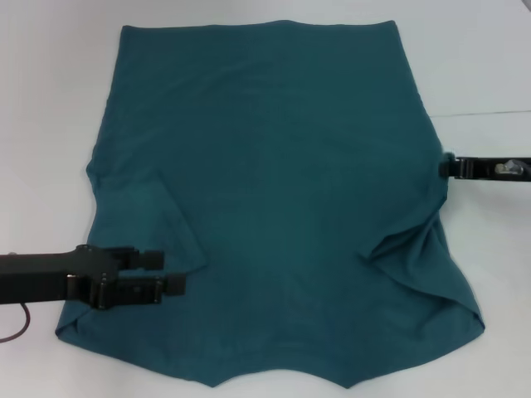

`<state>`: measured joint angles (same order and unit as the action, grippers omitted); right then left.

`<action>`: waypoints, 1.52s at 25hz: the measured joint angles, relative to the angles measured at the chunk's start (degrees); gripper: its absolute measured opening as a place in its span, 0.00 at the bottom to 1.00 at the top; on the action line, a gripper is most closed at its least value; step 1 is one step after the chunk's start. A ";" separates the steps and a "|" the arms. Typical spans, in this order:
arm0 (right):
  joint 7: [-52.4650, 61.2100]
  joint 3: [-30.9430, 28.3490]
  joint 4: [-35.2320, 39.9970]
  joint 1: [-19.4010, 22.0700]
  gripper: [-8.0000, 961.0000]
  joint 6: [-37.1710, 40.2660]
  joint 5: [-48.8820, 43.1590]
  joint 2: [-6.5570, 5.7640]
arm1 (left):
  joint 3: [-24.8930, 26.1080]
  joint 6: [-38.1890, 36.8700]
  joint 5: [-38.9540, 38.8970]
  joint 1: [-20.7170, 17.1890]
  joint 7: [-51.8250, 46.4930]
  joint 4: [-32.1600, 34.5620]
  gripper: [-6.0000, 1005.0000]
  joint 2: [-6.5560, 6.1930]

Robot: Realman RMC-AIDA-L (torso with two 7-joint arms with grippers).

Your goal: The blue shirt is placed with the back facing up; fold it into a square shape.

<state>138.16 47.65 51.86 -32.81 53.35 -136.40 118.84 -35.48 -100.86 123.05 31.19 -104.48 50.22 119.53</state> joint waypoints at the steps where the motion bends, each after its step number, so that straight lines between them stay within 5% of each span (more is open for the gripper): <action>1: 0.00 0.09 0.00 -0.40 0.29 -0.03 0.00 0.00 | -0.01 -0.01 0.00 0.00 0.00 -0.03 0.75 0.00; 6: -0.77 0.21 -0.23 -2.35 0.11 -0.03 0.37 0.37 | -0.03 -0.04 0.00 -0.24 0.02 -0.04 0.75 0.00; 11: -1.38 0.72 -1.84 -4.49 0.03 1.00 1.00 0.45 | -0.03 -0.17 0.00 -0.44 0.05 -0.04 0.74 0.00; 22: -0.24 -0.28 -3.49 -5.05 0.23 0.53 1.05 -0.03 | -0.03 -0.31 0.00 -0.81 0.16 -0.04 0.74 0.00; 25: -0.74 -0.28 -3.51 -4.93 0.48 0.48 1.05 -0.06 | 0.00 -0.34 0.00 -0.86 0.20 -0.04 0.74 0.04; 30: -2.65 -0.28 -2.44 -4.83 0.72 2.99 1.05 -0.46 | 0.80 -0.48 -0.01 -1.24 -0.42 0.36 0.74 0.04; 36: -5.12 0.03 2.34 -4.75 0.93 12.86 0.88 -1.14 | 1.15 -0.72 0.72 -3.12 -7.86 4.66 0.74 -0.12; 38: -5.77 0.13 4.52 -4.52 0.93 15.92 0.78 -1.18 | 1.57 0.65 4.09 -4.58 -17.07 10.00 0.74 0.34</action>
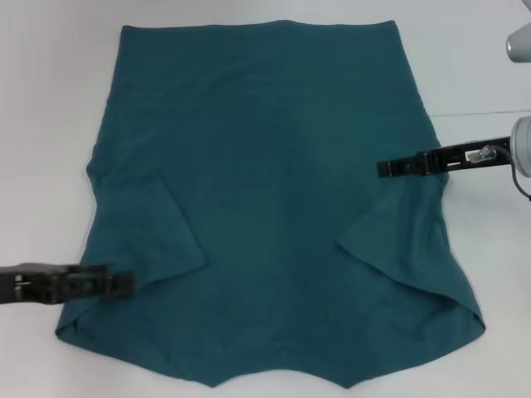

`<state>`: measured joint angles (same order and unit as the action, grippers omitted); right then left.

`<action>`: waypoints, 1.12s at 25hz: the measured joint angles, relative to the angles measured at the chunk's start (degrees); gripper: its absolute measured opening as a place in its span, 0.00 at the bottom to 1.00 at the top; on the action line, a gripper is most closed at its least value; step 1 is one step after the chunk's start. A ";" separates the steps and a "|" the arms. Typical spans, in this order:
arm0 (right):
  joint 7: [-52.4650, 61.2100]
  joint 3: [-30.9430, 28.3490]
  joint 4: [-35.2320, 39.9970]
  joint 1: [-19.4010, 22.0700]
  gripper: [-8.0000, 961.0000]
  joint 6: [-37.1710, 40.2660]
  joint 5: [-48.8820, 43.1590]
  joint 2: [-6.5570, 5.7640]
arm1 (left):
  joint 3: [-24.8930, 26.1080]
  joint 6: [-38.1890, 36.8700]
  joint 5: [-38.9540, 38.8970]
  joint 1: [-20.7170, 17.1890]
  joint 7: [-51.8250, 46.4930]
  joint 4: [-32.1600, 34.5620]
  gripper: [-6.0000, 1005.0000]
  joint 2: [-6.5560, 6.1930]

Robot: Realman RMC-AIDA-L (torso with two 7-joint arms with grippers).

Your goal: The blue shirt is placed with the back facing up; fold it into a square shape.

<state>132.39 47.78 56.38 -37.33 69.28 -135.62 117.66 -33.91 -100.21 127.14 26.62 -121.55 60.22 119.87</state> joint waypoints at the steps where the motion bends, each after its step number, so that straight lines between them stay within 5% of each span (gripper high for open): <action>1: -0.16 0.07 1.04 0.16 0.93 1.40 -0.02 -0.02 | 0.04 0.19 0.69 -0.23 -1.62 0.91 0.74 0.08; 10: 0.22 0.21 3.98 0.68 0.93 4.32 -0.41 -0.25 | -1.17 2.10 14.17 -1.57 -18.93 12.76 0.74 2.37; 14: 0.18 0.22 4.02 0.64 0.93 4.32 -0.51 -0.25 | -5.96 4.30 19.97 -1.22 -22.15 15.24 0.74 4.06; 19: 0.06 0.21 4.06 0.70 0.93 4.30 -0.55 -0.32 | -16.36 9.32 23.02 -1.54 -27.27 15.59 0.74 4.25; 28: -0.19 0.21 3.68 0.86 0.93 3.92 -0.62 -0.33 | -22.95 12.75 27.90 -0.27 -32.25 15.14 0.74 4.40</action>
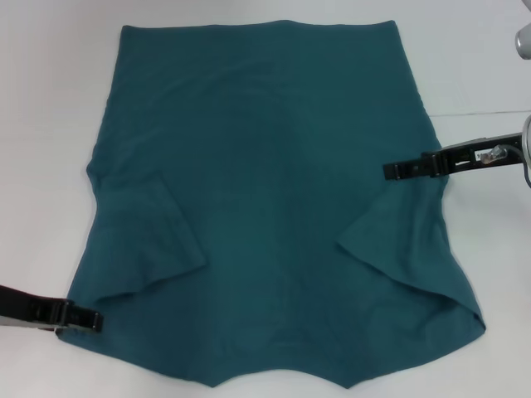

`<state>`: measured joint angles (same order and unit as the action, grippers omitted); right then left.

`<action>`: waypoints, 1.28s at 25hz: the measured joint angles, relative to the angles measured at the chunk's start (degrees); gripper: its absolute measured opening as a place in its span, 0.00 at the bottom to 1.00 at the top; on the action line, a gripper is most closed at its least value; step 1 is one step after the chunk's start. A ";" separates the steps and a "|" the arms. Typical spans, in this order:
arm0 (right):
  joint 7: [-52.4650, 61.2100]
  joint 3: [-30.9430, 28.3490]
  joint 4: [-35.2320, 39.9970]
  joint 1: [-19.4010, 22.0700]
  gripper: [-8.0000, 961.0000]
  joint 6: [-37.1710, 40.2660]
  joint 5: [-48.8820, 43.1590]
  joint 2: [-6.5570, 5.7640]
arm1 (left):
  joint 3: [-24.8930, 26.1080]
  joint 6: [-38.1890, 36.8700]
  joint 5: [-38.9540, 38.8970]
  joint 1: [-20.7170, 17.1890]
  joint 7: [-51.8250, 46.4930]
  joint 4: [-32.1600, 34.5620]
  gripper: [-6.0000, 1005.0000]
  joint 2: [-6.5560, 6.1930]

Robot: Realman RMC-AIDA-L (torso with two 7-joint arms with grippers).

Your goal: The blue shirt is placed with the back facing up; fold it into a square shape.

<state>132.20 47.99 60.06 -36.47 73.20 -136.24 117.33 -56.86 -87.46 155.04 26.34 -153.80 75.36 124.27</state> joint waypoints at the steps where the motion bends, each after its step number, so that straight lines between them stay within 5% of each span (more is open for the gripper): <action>1: -0.02 0.00 -0.05 0.00 0.93 -0.05 0.00 0.00 | -0.49 0.38 0.56 0.01 -0.49 0.06 0.74 0.01; 32: -0.15 0.00 -0.30 -0.20 0.93 -0.71 0.01 0.53 | -3.39 5.03 3.78 0.57 -2.68 -3.21 0.73 0.09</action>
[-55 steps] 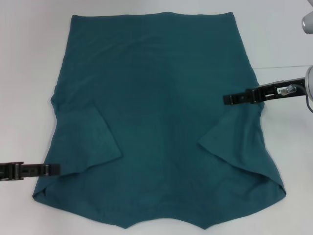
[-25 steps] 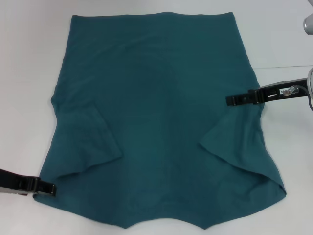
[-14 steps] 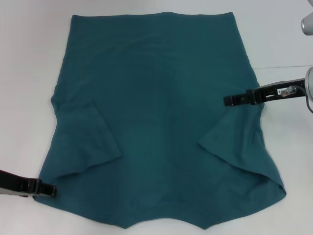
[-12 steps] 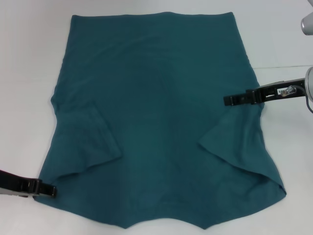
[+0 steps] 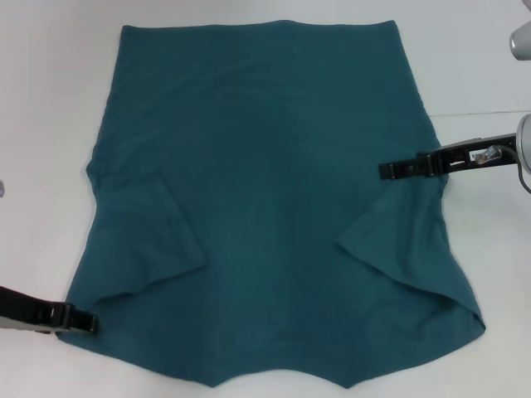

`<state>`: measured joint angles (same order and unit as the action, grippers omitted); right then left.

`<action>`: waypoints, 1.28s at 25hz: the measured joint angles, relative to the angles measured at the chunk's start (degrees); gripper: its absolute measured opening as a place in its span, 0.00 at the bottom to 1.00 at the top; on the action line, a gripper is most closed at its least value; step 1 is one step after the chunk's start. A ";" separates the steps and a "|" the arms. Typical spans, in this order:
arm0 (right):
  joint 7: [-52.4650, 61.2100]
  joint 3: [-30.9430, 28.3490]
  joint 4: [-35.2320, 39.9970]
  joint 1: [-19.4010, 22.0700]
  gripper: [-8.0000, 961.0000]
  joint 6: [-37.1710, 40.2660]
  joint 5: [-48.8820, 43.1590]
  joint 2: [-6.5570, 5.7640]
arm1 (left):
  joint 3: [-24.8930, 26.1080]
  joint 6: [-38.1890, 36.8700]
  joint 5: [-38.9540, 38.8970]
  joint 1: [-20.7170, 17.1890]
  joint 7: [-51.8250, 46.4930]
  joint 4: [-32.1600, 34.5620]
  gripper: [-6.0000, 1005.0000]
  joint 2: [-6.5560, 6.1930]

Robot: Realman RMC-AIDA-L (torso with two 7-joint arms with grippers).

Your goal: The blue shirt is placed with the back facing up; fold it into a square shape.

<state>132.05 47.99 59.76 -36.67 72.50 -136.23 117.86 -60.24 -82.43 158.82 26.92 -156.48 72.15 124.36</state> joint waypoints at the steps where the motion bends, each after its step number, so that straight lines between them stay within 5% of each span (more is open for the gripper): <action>1: 0.03 0.00 0.00 0.03 0.93 0.00 0.00 0.00 | -0.30 -0.01 0.01 0.00 -0.08 -0.04 0.73 0.00; 19: 0.09 0.00 -0.24 0.45 0.93 0.39 0.00 0.10 | -5.31 1.58 -0.16 0.89 -0.55 -0.64 0.66 0.09; 24: 0.07 0.00 -0.71 0.62 0.93 0.43 0.00 0.09 | -5.84 1.91 -0.26 1.47 -0.75 -0.70 0.44 0.09; 27: 0.05 0.00 -0.77 0.75 0.92 0.45 0.00 0.03 | -5.85 1.92 -0.30 1.61 -0.76 -0.70 0.20 0.09; 32: 0.73 0.00 -0.72 0.80 0.92 1.18 -2.30 0.03 | -5.71 1.80 -1.57 1.65 -0.36 -0.65 0.14 0.09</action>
<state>132.79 47.99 59.04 -35.87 73.68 -138.52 117.89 -65.96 -80.64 157.25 28.57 -156.83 71.49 124.45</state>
